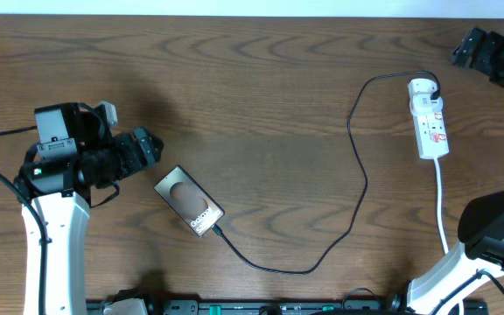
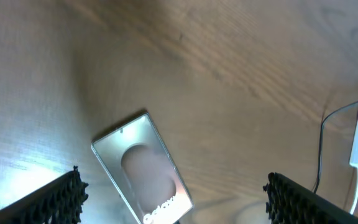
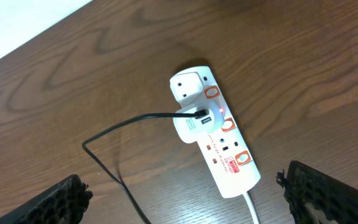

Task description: Plug charger to phone and switch on socket

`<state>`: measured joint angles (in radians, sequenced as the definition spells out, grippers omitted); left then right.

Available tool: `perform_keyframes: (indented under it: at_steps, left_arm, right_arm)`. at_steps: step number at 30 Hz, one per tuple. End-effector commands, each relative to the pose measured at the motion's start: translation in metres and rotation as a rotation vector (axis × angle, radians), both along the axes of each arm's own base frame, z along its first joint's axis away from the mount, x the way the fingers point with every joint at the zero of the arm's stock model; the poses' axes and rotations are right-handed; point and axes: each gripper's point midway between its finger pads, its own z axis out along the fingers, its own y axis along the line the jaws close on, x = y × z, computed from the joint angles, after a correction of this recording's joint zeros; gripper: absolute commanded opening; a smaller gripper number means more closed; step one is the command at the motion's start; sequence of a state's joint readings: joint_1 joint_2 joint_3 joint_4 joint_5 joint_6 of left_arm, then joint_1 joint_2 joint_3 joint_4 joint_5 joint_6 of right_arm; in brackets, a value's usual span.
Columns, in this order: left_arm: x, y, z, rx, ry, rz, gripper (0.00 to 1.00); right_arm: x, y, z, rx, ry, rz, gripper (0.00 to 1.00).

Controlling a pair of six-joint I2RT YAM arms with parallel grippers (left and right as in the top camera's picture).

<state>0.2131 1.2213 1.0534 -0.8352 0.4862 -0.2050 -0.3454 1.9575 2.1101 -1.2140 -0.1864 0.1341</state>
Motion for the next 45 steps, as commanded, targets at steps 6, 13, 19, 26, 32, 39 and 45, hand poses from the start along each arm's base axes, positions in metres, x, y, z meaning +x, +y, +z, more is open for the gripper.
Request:
perform_keyframes:
  at_steps: [6, 13, 19, 26, 32, 39, 45]
  left_arm:
    - [-0.034, 0.017, 0.008, 0.223, -0.080, 0.054, 0.91]
    - [-0.012, -0.005, 0.047, 0.341, -0.622, 0.053, 0.91]
    - [-0.021, -0.013, 0.100, 0.304, -1.105, 0.154, 0.91]
    - [-0.045, -0.010, 0.092, 0.290, -1.211, 0.181, 0.91]
    - [-0.053, -0.009, 0.058, 0.288, -1.221, 0.183, 0.91]
    - [-0.051, -0.009, 0.015, 0.304, -1.109, 0.155, 0.91]
    - [-0.054, -0.009, -0.041, 0.336, -0.885, 0.105, 0.91]
  right_arm:
    - [0.000, -0.001, -0.003, 0.008, 0.010, -0.016, 0.99]
    - [0.000, -0.001, -0.003, 0.008, 0.010, -0.016, 0.99]
    - [0.000, -0.001, -0.003, 0.008, 0.010, -0.016, 0.99]
    - [0.000, -0.001, -0.003, 0.008, 0.010, -0.016, 0.99]
    - [0.000, -0.001, -0.003, 0.008, 0.010, -0.016, 0.99]
    - [0.000, -0.001, -0.003, 0.008, 0.010, -0.016, 0.99]
    - [0.000, -0.001, -0.003, 0.008, 0.010, -0.016, 0.99]
